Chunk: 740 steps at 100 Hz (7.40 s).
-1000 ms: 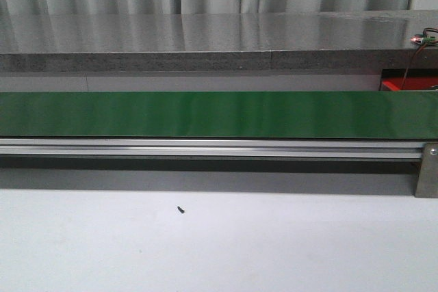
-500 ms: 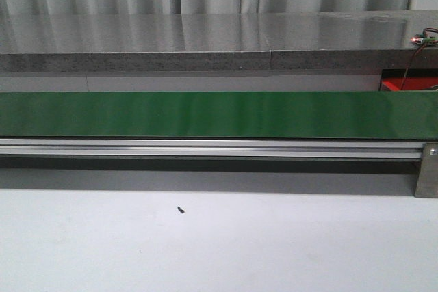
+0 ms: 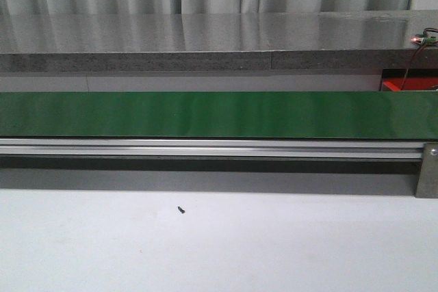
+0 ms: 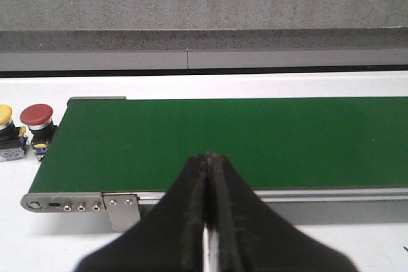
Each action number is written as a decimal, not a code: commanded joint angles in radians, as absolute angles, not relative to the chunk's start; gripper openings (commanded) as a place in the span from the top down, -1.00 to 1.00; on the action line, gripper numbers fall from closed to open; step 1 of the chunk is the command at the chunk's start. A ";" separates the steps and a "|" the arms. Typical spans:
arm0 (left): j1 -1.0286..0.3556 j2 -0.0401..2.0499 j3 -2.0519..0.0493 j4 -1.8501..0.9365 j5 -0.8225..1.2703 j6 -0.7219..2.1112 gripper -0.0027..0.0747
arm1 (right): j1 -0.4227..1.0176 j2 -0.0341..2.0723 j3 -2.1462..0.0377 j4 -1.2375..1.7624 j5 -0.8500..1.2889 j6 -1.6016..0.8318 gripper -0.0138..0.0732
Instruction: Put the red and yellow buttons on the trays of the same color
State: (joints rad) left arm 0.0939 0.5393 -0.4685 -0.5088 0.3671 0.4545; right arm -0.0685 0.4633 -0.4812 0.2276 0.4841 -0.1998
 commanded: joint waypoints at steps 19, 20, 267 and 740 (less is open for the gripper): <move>0.219 0.749 -0.673 -0.530 0.426 0.438 0.98 | -0.065 0.464 -0.506 0.238 0.396 -0.208 0.97; 0.223 0.755 -0.681 -0.530 0.427 0.438 0.98 | -0.065 0.464 -0.506 0.238 0.396 -0.208 0.97; 0.560 2.148 -1.793 -0.466 0.702 -0.142 -0.34 | -0.065 0.464 -0.466 0.268 0.332 -0.208 0.97; 0.456 2.078 -1.788 -0.280 0.853 -0.052 -0.48 | -0.065 0.464 -0.466 0.276 0.332 -0.208 0.97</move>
